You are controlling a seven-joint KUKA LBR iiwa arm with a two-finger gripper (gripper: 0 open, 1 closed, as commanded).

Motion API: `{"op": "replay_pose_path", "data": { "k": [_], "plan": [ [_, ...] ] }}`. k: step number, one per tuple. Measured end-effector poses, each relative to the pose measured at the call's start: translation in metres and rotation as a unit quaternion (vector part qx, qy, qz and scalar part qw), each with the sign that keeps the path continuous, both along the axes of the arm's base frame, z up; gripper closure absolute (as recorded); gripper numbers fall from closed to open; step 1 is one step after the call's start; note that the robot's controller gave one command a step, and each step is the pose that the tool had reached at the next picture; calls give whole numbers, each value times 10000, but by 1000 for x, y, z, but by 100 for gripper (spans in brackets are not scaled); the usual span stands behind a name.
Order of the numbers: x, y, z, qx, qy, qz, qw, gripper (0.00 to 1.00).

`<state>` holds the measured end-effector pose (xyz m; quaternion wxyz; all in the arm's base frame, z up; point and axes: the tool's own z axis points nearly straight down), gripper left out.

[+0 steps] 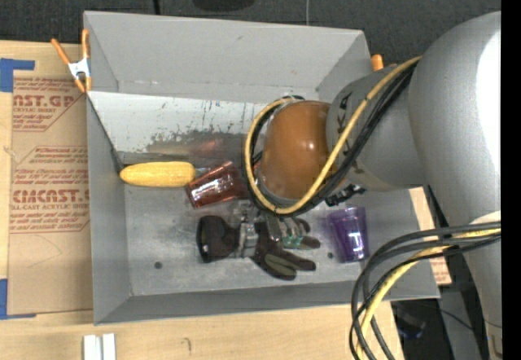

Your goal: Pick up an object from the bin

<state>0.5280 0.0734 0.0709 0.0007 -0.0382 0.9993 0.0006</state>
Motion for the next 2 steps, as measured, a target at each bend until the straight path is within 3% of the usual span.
{"op": "replay_pose_path", "data": {
  "k": [1,2],
  "plan": [
    [0,0,0,1,0,1,10000,100],
    [14,0,132,-2,-4,-112,9999,100]
  ]
}}
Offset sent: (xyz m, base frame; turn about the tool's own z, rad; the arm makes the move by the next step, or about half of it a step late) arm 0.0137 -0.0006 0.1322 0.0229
